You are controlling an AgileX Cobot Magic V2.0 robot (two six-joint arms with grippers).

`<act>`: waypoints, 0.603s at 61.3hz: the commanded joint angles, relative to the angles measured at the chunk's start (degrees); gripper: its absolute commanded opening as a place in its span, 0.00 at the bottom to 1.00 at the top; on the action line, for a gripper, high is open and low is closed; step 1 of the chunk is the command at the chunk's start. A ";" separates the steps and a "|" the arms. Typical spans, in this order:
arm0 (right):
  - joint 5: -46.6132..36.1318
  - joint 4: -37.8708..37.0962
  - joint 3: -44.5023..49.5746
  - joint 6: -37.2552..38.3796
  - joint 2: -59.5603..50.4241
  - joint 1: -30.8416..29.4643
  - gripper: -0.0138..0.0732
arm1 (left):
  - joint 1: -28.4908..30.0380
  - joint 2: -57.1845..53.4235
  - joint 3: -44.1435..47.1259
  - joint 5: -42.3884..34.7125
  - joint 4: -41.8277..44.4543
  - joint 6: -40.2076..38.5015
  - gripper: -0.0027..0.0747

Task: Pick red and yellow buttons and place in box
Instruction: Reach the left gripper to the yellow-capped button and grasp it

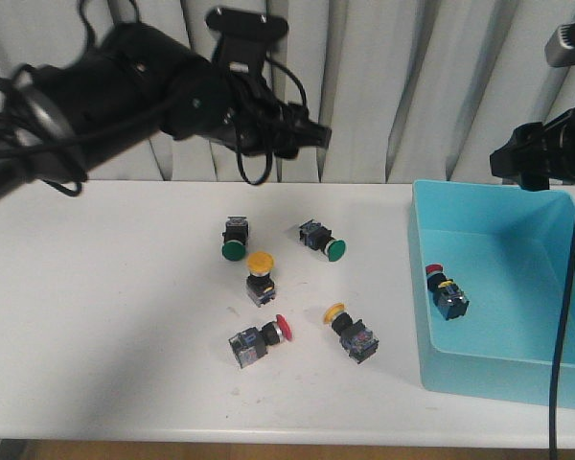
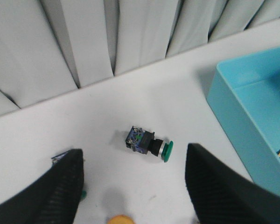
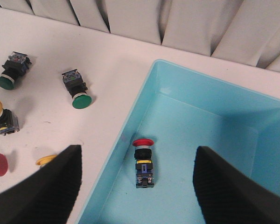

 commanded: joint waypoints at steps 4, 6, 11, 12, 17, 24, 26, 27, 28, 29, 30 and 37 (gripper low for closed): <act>-1.82 1.51 -1.55 -0.04 -2.32 -0.32 0.72 | -0.07 0.70 -1.76 -2.81 -0.60 -1.23 0.65; -1.60 1.77 -1.55 -0.09 -2.32 -0.32 0.72 | -0.07 1.49 -1.76 -2.71 -0.60 -2.22 0.65; -1.34 1.82 -1.55 -0.14 -2.32 -0.32 0.72 | 0.16 3.03 -1.76 -2.21 -0.55 -4.18 0.65; -1.34 1.82 -1.55 -0.14 -2.32 -0.32 0.72 | 0.24 3.30 -1.76 -2.07 -0.55 -4.49 0.65; -1.34 1.82 -1.55 -0.14 -2.32 -0.32 0.72 | 0.95 4.85 -1.76 -0.59 -0.62 -6.85 0.65; -1.34 2.11 -1.55 -0.20 -2.32 -0.32 0.72 | 2.40 6.80 -1.76 2.26 -0.94 -8.34 0.65; -1.34 2.25 -1.55 -0.32 -2.32 -0.32 0.72 | 2.86 7.30 -1.76 3.18 -1.25 -8.32 0.65; -1.34 2.25 -1.55 -0.32 -2.32 -0.32 0.72 | 3.01 7.58 -1.76 3.58 -1.65 -8.26 0.65; -1.34 2.25 -1.55 -0.32 -2.32 -0.32 0.72 | 3.20 7.70 -1.76 3.83 -2.02 -8.26 0.65; -1.34 2.25 -1.55 -0.31 -2.26 -0.32 0.72 | 3.40 7.88 -1.76 4.08 -2.34 -8.26 0.65; -1.34 2.25 -1.55 -0.31 -2.26 -0.32 0.72 | 3.54 8.19 -1.76 4.35 -2.69 -8.26 0.65; -1.41 2.52 -1.55 -0.31 -2.26 -0.32 0.72 | 4.21 9.42 -1.76 5.24 -5.66 -7.53 0.65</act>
